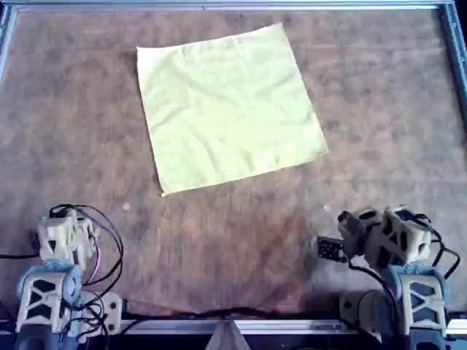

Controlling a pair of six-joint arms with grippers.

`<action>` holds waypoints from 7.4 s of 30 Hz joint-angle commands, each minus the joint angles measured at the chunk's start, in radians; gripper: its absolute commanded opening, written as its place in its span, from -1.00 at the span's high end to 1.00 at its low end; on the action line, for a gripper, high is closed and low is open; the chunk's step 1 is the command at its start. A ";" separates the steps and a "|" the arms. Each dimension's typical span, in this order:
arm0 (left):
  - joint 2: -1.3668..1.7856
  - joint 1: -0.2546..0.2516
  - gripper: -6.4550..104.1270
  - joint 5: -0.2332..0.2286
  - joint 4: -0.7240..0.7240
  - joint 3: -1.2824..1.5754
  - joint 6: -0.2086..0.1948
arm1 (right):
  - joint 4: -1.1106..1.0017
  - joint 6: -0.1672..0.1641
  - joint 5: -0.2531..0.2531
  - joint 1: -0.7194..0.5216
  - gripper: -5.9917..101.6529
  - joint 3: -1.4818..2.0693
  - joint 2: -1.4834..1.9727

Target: Fold a cloth

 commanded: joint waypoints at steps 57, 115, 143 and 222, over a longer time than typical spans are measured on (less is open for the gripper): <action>-0.387 -0.543 -0.32 0.018 -0.284 -0.301 -0.221 | -0.179 0.009 -0.015 0.008 -0.29 -0.221 -0.149; -1.624 -0.575 -0.34 -0.172 -0.367 -1.108 -0.275 | -0.428 -0.005 0.003 0.161 -0.29 -1.374 -1.862; -1.626 -0.572 -0.11 -0.156 -0.367 -1.121 -0.258 | -0.430 0.009 0.003 0.155 -0.21 -1.451 -1.919; -1.249 -0.453 0.90 -0.153 -0.362 -0.773 -0.041 | -0.495 0.014 0.002 0.298 0.88 -0.669 -1.126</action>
